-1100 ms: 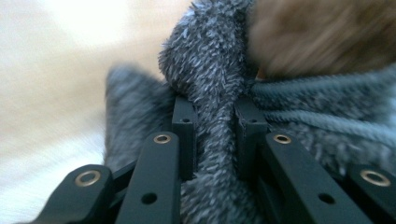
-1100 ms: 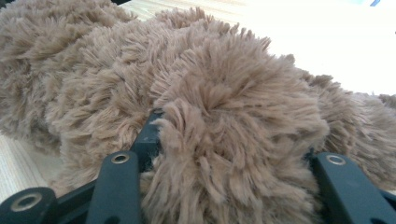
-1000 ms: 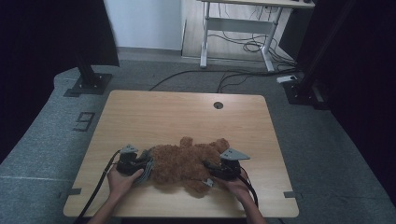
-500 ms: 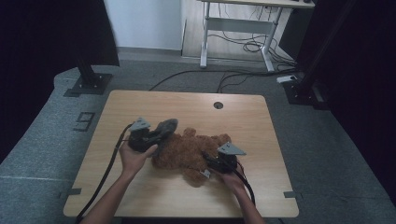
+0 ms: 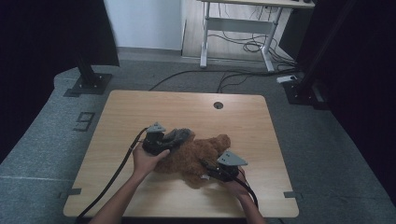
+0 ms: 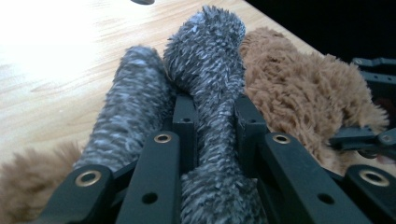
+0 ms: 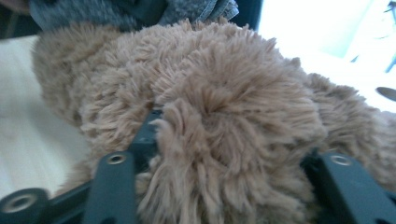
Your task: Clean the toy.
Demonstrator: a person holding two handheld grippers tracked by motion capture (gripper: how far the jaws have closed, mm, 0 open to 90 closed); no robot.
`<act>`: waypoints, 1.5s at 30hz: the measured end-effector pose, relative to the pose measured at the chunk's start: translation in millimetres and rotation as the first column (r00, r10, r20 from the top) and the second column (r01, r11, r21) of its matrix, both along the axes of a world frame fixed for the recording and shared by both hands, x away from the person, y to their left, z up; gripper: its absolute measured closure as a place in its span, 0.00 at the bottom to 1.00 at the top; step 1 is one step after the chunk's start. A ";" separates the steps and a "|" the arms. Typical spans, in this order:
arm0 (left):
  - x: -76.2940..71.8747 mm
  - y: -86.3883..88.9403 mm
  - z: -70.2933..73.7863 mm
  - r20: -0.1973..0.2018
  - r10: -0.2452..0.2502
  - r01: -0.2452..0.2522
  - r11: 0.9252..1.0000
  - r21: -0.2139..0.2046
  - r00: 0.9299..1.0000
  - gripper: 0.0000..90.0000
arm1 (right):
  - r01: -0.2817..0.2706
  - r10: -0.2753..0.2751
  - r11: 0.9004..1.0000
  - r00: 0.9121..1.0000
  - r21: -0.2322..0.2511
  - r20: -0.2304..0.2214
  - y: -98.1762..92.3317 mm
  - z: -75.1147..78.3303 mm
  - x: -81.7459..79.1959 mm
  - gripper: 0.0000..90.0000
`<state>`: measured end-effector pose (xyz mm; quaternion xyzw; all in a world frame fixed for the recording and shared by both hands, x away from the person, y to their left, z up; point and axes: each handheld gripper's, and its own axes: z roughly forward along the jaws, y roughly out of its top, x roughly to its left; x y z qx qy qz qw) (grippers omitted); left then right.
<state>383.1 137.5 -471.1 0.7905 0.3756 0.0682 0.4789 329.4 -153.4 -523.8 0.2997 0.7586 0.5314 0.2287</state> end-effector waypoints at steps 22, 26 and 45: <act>-49.4 15.0 -16.5 0.075 -0.011 0.018 0.996 -0.092 0.997 0.84 | -0.088 0.113 0.991 0.957 0.103 -0.266 -7.7 17.4 11.3 0.21; -50.2 15.5 -14.3 0.064 -0.011 0.017 0.995 -0.094 0.998 0.84 | -0.090 0.099 0.995 0.962 0.048 -0.255 -0.3 15.4 9.4 0.39; -10.5 -84.1 18.3 0.005 -0.129 0.130 0.991 -0.015 0.992 0.83 | -0.028 0.025 0.998 0.999 -0.063 -0.041 2.6 7.4 -13.0 0.59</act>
